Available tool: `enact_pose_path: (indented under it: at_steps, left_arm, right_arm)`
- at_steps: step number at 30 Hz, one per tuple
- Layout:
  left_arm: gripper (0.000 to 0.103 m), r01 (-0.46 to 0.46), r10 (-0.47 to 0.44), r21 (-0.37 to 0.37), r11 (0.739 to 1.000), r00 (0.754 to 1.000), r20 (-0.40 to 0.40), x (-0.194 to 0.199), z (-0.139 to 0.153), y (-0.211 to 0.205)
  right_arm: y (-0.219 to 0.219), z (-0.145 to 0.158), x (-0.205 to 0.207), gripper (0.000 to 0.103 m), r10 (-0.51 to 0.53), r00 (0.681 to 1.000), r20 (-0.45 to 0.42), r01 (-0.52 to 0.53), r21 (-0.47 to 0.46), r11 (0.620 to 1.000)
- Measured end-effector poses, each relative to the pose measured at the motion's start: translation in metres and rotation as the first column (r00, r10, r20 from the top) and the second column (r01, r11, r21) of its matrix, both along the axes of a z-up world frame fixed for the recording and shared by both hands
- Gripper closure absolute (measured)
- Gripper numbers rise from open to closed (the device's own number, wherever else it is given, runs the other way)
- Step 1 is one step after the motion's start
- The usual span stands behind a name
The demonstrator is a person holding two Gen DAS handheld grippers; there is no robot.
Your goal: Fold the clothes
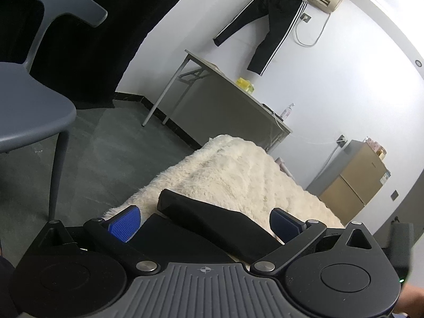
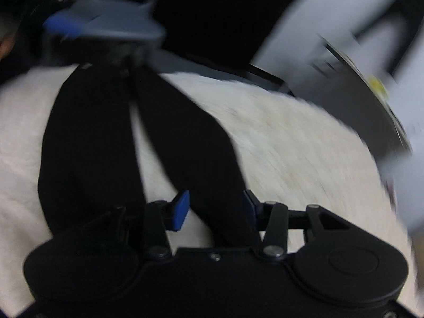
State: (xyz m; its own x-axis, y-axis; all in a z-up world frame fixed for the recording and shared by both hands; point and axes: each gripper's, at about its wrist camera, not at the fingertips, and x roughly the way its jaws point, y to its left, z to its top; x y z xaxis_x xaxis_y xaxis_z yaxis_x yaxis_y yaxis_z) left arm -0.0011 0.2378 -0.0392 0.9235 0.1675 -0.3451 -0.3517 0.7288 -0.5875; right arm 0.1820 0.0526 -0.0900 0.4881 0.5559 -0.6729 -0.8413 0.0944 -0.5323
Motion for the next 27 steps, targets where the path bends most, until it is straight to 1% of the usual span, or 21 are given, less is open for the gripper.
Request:
enact_pose_path:
  at_steps: [1, 4, 6, 7, 8, 9, 10, 11, 13, 16, 17, 18, 19, 20, 21, 22, 23, 24, 25, 26, 27]
  left_arm:
    - [0.0, -0.001, 0.001, -0.002, 1.0, 1.0, 0.003, -0.001, 0.0, 0.0]
    - [0.0, -0.003, 0.003, -0.011, 1.0, 1.0, 0.012, -0.002, 0.001, 0.002]
    - [0.0, -0.003, 0.003, -0.018, 1.0, 1.0, 0.015, -0.001, 0.0, 0.003]
    - [0.0, -0.003, 0.003, -0.02, 1.0, 1.0, 0.015, -0.001, 0.0, 0.003]
    - [0.0, -0.002, 0.003, -0.022, 1.0, 1.0, 0.016, -0.001, 0.0, 0.004]
    - [0.0, -0.002, 0.002, -0.023, 1.0, 1.0, 0.016, 0.0, 0.0, 0.004]
    - [0.0, 0.0, 0.0, -0.022, 1.0, 1.0, 0.017, -0.001, 0.0, 0.004]
    - [0.0, 0.001, 0.0, -0.021, 1.0, 1.0, 0.02, -0.001, 0.001, 0.004]
    - [0.0, -0.003, 0.004, -0.019, 1.0, 0.999, 0.035, -0.004, 0.002, 0.004]
    - [0.0, -0.005, 0.006, -0.025, 1.0, 0.998, 0.057, -0.006, 0.003, 0.006]
    - [0.0, -0.003, 0.004, -0.026, 1.0, 0.998, 0.06, -0.005, 0.003, 0.006]
    - [0.0, -0.001, 0.002, -0.026, 1.0, 0.998, 0.06, -0.004, 0.003, 0.007]
    - [0.0, 0.001, 0.001, -0.025, 1.0, 0.998, 0.06, -0.004, 0.003, 0.007]
    - [0.0, 0.003, -0.001, -0.024, 1.0, 0.998, 0.06, -0.003, 0.003, 0.007]
    - [0.0, 0.005, -0.003, -0.022, 1.0, 0.998, 0.061, -0.002, 0.004, 0.007]
    - [0.0, 0.005, -0.004, -0.018, 1.0, 0.998, 0.06, -0.002, 0.004, 0.006]
    - [0.0, 0.006, -0.005, -0.016, 1.0, 0.998, 0.059, -0.002, 0.004, 0.006]
    - [0.0, 0.006, -0.005, -0.014, 1.0, 0.998, 0.057, -0.002, 0.004, 0.005]
    - [0.0, 0.003, -0.002, -0.015, 1.0, 0.998, 0.055, -0.003, 0.003, 0.005]
    - [0.0, 0.001, 0.0, -0.017, 1.0, 0.999, 0.053, -0.003, 0.003, 0.004]
    - [0.0, -0.001, 0.002, -0.017, 1.0, 0.999, 0.05, -0.004, 0.002, 0.004]
  right_arm:
    - [0.014, -0.008, -0.004, 0.06, 0.044, 0.999, 0.012, -0.044, -0.029, 0.999]
    - [0.041, -0.025, -0.008, 0.06, 0.121, 0.992, 0.046, -0.118, -0.07, 0.991]
    - [0.054, -0.031, -0.014, 0.061, 0.148, 0.986, 0.079, -0.142, -0.076, 0.987]
    - [0.063, -0.034, -0.016, 0.063, 0.157, 0.982, 0.107, -0.15, -0.075, 0.986]
    - [0.068, -0.032, -0.016, 0.088, 0.154, 0.984, 0.09, -0.147, -0.078, 0.986]
    - [0.072, -0.029, -0.014, 0.101, 0.146, 0.987, 0.063, -0.141, -0.081, 0.987]
    - [0.073, -0.022, -0.013, 0.101, 0.138, 0.99, 0.035, -0.135, -0.064, 0.989]
    - [0.074, -0.013, -0.011, 0.102, 0.13, 0.992, 0.007, -0.129, -0.042, 0.991]
    - [0.063, 0.031, -0.006, 0.102, 0.122, 0.991, -0.061, -0.118, 0.057, 0.991]
    - [0.049, 0.1, 0.008, 0.102, 0.137, 0.977, -0.161, -0.11, 0.168, 0.98]
    - [0.046, 0.115, 0.013, 0.102, 0.14, 0.973, -0.181, -0.105, 0.19, 0.976]
    - [0.044, 0.136, 0.024, 0.102, 0.148, 0.96, -0.236, -0.099, 0.209, 0.973]
    - [0.045, 0.157, 0.04, 0.101, 0.165, 0.938, -0.306, -0.099, 0.22, 0.97]
    - [0.046, 0.164, 0.048, 0.101, 0.17, 0.927, -0.334, -0.097, 0.223, 0.97]
    - [0.053, 0.167, 0.061, 0.1, 0.151, 0.924, -0.351, -0.078, 0.213, 0.974]
    - [0.065, 0.162, 0.076, 0.1, 0.097, 0.933, -0.348, -0.033, 0.187, 0.982]
    - [0.075, 0.155, 0.085, 0.094, 0.059, 0.937, -0.344, -0.001, 0.168, 0.986]
    - [0.085, 0.143, 0.094, 0.084, 0.011, 0.938, -0.348, 0.041, 0.144, 0.989]
    - [0.103, 0.116, 0.108, 0.073, -0.072, 0.933, -0.352, 0.106, 0.078, 0.991]
    - [0.112, 0.1, 0.114, 0.055, -0.122, 0.933, -0.338, 0.141, 0.034, 0.989]
    - [0.125, 0.072, 0.122, 0.058, -0.239, 0.938, -0.253, 0.237, -0.038, 0.971]
